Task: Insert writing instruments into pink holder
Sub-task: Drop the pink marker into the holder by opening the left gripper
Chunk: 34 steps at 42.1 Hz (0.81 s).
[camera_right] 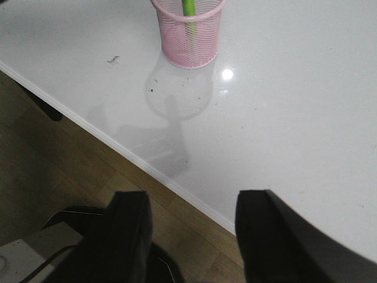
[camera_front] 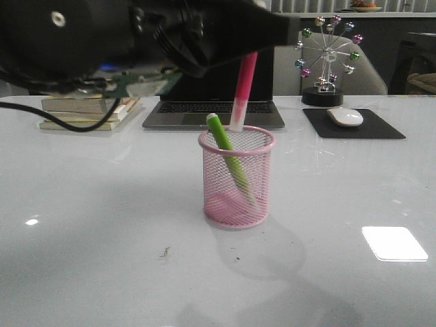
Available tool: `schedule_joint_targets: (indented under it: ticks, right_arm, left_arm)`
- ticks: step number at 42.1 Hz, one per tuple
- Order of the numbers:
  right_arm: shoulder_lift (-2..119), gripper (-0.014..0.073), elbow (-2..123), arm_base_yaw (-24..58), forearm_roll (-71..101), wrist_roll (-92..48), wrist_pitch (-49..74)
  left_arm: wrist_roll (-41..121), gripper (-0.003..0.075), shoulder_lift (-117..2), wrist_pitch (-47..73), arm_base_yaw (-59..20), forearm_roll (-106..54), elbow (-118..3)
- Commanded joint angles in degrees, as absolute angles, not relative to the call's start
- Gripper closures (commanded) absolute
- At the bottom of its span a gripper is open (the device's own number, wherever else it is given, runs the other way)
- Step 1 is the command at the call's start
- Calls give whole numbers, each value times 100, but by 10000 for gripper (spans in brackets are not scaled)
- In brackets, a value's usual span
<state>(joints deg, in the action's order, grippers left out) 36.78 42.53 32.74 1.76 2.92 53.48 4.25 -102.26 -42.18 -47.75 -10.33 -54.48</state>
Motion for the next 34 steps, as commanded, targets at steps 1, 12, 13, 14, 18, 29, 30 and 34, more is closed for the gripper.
schedule_joint_targets:
  ticks: [1,12,13,14,18,29,30,34]
  right_arm:
    - [3678,147,4413,3242,113,264,5029]
    - [3678,147,4413,3242,113,264,5029]
    - [3678,147,4413,3242,113,264,5029]
    - [3678,147,4413,3242,113,264,5029]
    - [3678,147,4413,3242,113,264,5029]
    - [3678,147,4413,3242,113,264,5029]
    - [3678,147,4413,3242,113,264,5029]
    - [3678,147,4413,3242,113,264,5029]
  left_arm:
    - [424,510,-10209,-4754,-4805,-1055,-5712]
    - [424,274,-10150,-4297,-4805,-1055,-5712]
    - [424,274,-10094,-4196,-4805,-1055,-5712]
    - [424,274,-10037,-4095,-4805,-1055,-5712]
    - [437,274,-9676,-3465,-4805,-961,-5753]
    - [445,274,-8429,-54,-4794,-83,-6164]
    - [445,274,-8281,229,-4794,0,-6201]
    - [445,274,-7810,1391,-4794,248,-6280]
